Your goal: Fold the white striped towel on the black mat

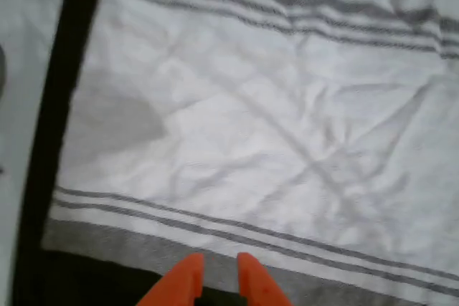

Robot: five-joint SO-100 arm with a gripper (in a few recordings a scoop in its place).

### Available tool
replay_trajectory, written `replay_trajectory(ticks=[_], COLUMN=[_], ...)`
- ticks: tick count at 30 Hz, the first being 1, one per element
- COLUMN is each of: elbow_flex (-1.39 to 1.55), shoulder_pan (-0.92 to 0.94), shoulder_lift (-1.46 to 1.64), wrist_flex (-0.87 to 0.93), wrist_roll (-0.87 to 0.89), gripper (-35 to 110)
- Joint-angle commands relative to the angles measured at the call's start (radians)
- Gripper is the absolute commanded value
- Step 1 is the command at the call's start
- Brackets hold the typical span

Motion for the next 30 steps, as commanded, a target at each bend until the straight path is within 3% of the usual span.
replay_trajectory(ticks=[1,14,30], elbow_flex=[-0.16,-0.943,-1.411], shoulder_pan=[-0.069,-0.25,-0.287], shoulder_lift=[-0.195,-0.957,-1.476], wrist_flex=[-0.003,0.184,0.278], wrist_roll=[0.06,0.301,0.396], gripper=[9,15,16])
